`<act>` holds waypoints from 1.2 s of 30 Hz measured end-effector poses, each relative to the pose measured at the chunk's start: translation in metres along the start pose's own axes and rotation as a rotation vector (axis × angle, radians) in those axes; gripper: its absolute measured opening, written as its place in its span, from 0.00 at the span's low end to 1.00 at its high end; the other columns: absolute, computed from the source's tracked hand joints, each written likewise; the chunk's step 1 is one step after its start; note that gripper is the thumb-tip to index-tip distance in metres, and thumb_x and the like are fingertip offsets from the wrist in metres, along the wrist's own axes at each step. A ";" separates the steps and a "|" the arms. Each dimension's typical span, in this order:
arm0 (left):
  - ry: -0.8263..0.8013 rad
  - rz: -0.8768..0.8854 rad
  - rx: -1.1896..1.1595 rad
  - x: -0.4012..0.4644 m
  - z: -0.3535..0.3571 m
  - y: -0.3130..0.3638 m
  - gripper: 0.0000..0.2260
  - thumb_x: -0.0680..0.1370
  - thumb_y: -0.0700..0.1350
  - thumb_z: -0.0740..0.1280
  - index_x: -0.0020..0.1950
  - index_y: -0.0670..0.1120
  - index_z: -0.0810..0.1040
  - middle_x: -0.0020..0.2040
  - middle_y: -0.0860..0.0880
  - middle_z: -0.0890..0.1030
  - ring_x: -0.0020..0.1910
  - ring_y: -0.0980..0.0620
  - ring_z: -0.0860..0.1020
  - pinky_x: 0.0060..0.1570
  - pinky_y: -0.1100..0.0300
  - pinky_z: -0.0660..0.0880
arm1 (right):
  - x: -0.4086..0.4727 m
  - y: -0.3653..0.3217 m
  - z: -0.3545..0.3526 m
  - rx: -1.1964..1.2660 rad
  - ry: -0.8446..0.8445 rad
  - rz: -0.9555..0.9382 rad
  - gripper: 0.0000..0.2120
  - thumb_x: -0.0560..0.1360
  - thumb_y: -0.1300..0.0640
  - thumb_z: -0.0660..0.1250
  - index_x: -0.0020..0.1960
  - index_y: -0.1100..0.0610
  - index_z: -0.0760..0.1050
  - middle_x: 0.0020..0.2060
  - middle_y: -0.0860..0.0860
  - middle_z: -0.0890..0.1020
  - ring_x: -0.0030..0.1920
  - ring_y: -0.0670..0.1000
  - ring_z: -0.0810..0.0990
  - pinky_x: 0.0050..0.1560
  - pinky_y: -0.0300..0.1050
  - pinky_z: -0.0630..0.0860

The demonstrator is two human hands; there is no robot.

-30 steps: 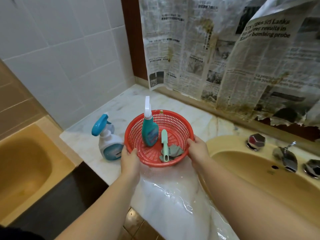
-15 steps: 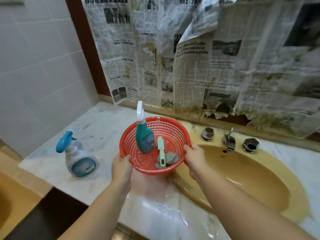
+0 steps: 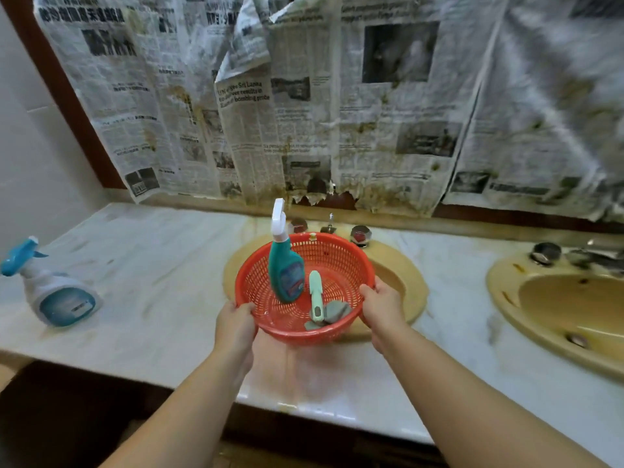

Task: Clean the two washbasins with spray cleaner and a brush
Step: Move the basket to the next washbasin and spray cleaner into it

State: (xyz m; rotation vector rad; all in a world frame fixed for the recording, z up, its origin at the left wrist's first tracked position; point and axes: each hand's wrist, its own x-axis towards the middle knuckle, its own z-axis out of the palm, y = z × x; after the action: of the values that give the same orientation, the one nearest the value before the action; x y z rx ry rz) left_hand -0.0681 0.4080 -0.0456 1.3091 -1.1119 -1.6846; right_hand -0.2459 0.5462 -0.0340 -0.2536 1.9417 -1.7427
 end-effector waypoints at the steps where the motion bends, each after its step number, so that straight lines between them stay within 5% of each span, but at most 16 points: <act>1: -0.014 -0.009 0.005 -0.010 0.006 -0.009 0.10 0.80 0.35 0.60 0.52 0.44 0.80 0.49 0.42 0.85 0.47 0.45 0.83 0.47 0.53 0.80 | -0.007 0.004 -0.016 0.005 0.013 0.005 0.16 0.82 0.63 0.58 0.55 0.48 0.81 0.38 0.48 0.87 0.33 0.46 0.84 0.33 0.41 0.78; 5: -0.092 -0.044 0.030 -0.047 0.030 -0.037 0.10 0.79 0.35 0.61 0.55 0.43 0.79 0.49 0.42 0.85 0.49 0.44 0.82 0.48 0.51 0.79 | -0.026 0.021 -0.077 0.044 0.091 0.056 0.15 0.79 0.62 0.60 0.59 0.51 0.82 0.43 0.50 0.88 0.45 0.53 0.86 0.48 0.52 0.84; 10: -0.198 -0.062 0.082 -0.079 0.067 -0.067 0.11 0.79 0.37 0.61 0.54 0.45 0.81 0.50 0.42 0.86 0.50 0.43 0.82 0.55 0.46 0.79 | -0.051 0.027 -0.140 0.056 0.161 0.062 0.17 0.78 0.63 0.58 0.53 0.50 0.84 0.43 0.50 0.88 0.43 0.51 0.84 0.44 0.46 0.79; 15: -0.318 -0.085 0.103 -0.113 0.104 -0.084 0.12 0.80 0.35 0.59 0.53 0.44 0.81 0.47 0.43 0.86 0.44 0.47 0.81 0.51 0.51 0.78 | -0.060 0.038 -0.192 0.064 0.288 0.084 0.15 0.80 0.61 0.59 0.53 0.47 0.83 0.43 0.47 0.88 0.50 0.55 0.85 0.56 0.55 0.83; 22: -0.456 -0.070 0.210 -0.130 0.135 -0.104 0.11 0.78 0.37 0.62 0.57 0.44 0.80 0.46 0.46 0.86 0.42 0.49 0.81 0.43 0.55 0.77 | -0.065 0.052 -0.236 0.095 0.408 0.118 0.15 0.80 0.60 0.59 0.53 0.46 0.82 0.46 0.46 0.88 0.52 0.53 0.85 0.57 0.57 0.82; 26: -0.524 -0.058 0.282 -0.133 0.146 -0.114 0.14 0.73 0.42 0.64 0.57 0.48 0.80 0.49 0.47 0.87 0.50 0.43 0.84 0.55 0.44 0.81 | -0.069 0.059 -0.247 0.096 0.472 0.137 0.16 0.81 0.60 0.59 0.50 0.44 0.82 0.47 0.47 0.87 0.53 0.52 0.85 0.57 0.56 0.82; 30: -0.598 -0.053 0.317 -0.141 0.153 -0.118 0.11 0.77 0.37 0.63 0.54 0.43 0.82 0.46 0.45 0.87 0.47 0.44 0.85 0.51 0.48 0.81 | -0.074 0.066 -0.258 0.119 0.533 0.161 0.16 0.82 0.60 0.58 0.58 0.49 0.82 0.48 0.48 0.87 0.52 0.53 0.85 0.58 0.57 0.82; 34: -0.629 -0.079 0.361 -0.134 0.153 -0.129 0.14 0.73 0.42 0.66 0.57 0.45 0.81 0.48 0.46 0.87 0.50 0.43 0.85 0.54 0.44 0.82 | -0.081 0.069 -0.260 0.113 0.525 0.183 0.17 0.82 0.59 0.58 0.50 0.42 0.82 0.46 0.46 0.88 0.52 0.52 0.85 0.56 0.55 0.83; 36: -0.630 -0.083 0.396 -0.131 0.153 -0.129 0.12 0.73 0.42 0.66 0.55 0.46 0.82 0.47 0.48 0.87 0.51 0.43 0.85 0.54 0.43 0.82 | -0.081 0.075 -0.261 0.117 0.525 0.206 0.16 0.82 0.59 0.59 0.55 0.45 0.83 0.47 0.46 0.88 0.52 0.52 0.86 0.57 0.55 0.83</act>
State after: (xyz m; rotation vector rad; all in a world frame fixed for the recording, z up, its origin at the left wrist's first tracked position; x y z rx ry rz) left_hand -0.1922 0.6048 -0.1020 1.0737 -1.8503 -2.0841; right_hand -0.2897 0.8227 -0.0755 0.4770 2.1051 -1.9021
